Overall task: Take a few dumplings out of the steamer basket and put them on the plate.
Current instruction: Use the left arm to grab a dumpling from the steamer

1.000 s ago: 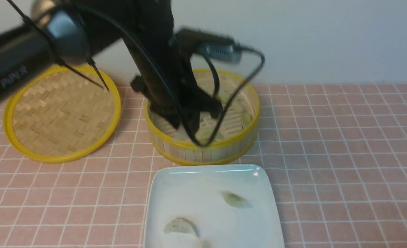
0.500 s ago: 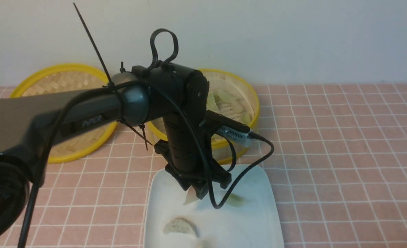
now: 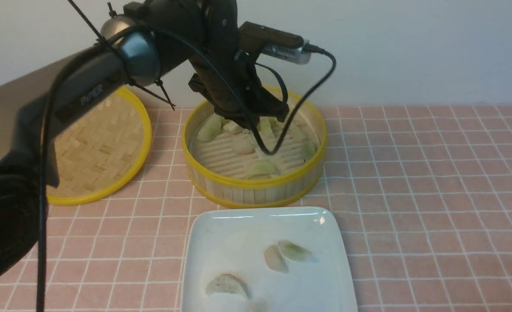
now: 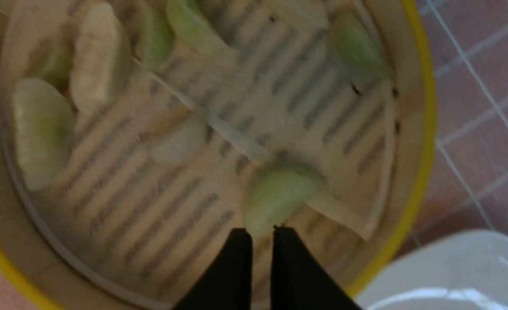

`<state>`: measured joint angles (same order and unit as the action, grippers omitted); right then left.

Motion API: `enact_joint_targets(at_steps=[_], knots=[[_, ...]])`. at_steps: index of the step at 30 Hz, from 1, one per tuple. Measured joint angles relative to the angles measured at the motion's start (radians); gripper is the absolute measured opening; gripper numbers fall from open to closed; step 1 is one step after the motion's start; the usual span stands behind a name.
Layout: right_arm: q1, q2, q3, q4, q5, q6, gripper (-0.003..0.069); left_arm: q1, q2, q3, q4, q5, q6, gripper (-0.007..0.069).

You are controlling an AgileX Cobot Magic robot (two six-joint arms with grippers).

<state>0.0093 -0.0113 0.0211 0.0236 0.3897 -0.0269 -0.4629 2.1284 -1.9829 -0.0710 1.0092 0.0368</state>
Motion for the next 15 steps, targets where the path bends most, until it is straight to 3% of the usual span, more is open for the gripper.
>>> enact_joint_targets(at_steps=[3,6,12,13,15], knots=[[0.0,0.0,0.0,0.0,0.0,0.0,-0.0015,0.012,0.069,-0.018,-0.033,0.0,0.082,0.0021],[0.0,0.0,0.0,0.0,0.0,0.0,-0.0015,0.01,0.118,-0.018,-0.049,-0.001,0.147,0.0092],[0.0,0.0,0.0,0.0,0.0,0.0,-0.0015,0.006,0.172,-0.019,-0.041,-0.074,0.171,0.0377],[0.0,0.0,0.0,0.0,0.0,0.0,-0.0015,0.006,0.174,-0.019,-0.041,-0.076,0.172,0.0386],[0.0,0.0,0.0,0.0,0.0,0.0,-0.0015,0.006,0.187,-0.022,-0.041,-0.103,0.176,0.0473]])
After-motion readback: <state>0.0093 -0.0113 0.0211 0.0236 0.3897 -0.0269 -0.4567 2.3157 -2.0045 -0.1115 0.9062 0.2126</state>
